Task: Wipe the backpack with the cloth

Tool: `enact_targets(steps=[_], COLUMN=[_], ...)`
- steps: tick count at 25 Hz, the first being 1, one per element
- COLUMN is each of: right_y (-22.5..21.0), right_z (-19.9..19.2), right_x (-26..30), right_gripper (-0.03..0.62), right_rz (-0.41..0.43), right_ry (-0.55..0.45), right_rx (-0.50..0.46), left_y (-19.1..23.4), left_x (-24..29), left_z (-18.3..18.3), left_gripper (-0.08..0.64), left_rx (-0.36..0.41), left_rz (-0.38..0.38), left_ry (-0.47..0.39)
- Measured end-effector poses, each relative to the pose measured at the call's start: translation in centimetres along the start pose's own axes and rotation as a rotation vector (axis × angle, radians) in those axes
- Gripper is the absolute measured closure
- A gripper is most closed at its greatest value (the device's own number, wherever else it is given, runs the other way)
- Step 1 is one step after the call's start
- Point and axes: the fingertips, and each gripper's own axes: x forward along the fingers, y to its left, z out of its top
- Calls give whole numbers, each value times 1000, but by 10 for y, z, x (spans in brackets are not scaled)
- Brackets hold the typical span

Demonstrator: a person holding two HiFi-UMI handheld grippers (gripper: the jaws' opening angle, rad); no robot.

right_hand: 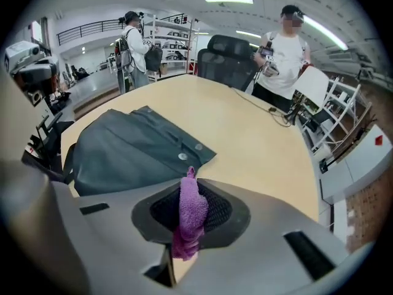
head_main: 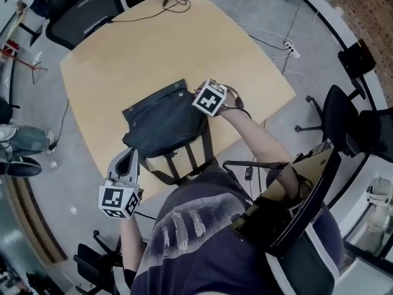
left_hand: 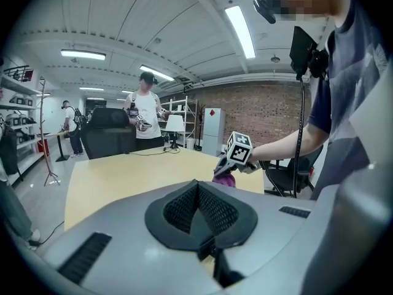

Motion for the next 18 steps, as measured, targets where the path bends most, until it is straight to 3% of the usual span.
enact_targets(steps=[4,7,13,18], right_y=[52,75,119,180], right_z=[-4,5,29,60], right_x=[18,23,20,22], right_gripper=[554,554,554,554], right_rz=[107,142,245,341], right_ry=[8,-6,-17,-22], right_rx=[75,117,127,70], left_y=[10,21,37,53], left_x=[-16,-32,-48,-54], left_z=[-11,-29,-52,-55], left_gripper=[554,552,552,552], left_rx=[-25,-67,-121,-121], left_rz=[39,80,99,77], left_ry=[-9,0,-3,-21])
